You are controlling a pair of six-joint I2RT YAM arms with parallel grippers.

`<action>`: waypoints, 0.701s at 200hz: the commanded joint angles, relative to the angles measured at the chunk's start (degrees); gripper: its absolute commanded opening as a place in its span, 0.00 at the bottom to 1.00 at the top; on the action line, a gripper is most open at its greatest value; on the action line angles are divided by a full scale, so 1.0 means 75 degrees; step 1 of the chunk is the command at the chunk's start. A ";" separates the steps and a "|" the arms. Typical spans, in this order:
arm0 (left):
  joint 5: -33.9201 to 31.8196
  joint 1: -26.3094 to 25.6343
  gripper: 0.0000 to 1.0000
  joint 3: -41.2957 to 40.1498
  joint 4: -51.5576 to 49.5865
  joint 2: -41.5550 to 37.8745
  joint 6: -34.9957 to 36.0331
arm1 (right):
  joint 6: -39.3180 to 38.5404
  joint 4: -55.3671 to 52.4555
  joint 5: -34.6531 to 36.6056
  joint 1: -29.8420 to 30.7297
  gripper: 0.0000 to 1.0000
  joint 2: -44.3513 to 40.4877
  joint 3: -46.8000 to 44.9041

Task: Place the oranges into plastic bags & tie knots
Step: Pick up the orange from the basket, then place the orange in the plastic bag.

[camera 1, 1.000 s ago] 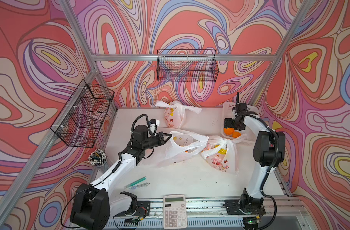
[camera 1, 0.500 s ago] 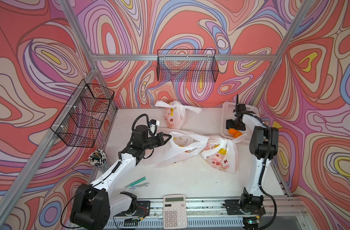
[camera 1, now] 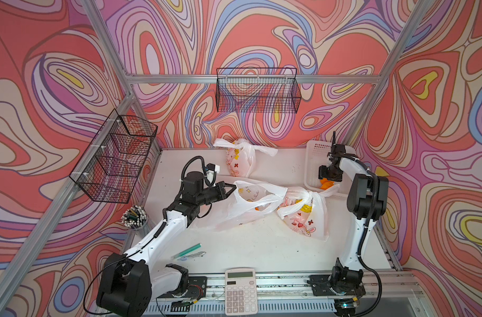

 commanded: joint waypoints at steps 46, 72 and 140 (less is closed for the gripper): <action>0.0009 0.0032 0.00 0.0203 0.0063 -0.0068 0.0072 | 0.0074 -0.0115 -0.0420 -0.0023 0.59 -0.1380 -0.0011; 0.0048 0.0038 0.00 0.0156 0.0146 -0.0058 0.0037 | 0.0220 0.0157 -0.1405 -0.0012 0.58 -0.2333 -0.0308; 0.0131 0.0034 0.00 0.0156 0.0257 0.0035 0.0015 | 0.1771 0.2287 -0.4108 0.1598 0.57 -0.5806 -0.3140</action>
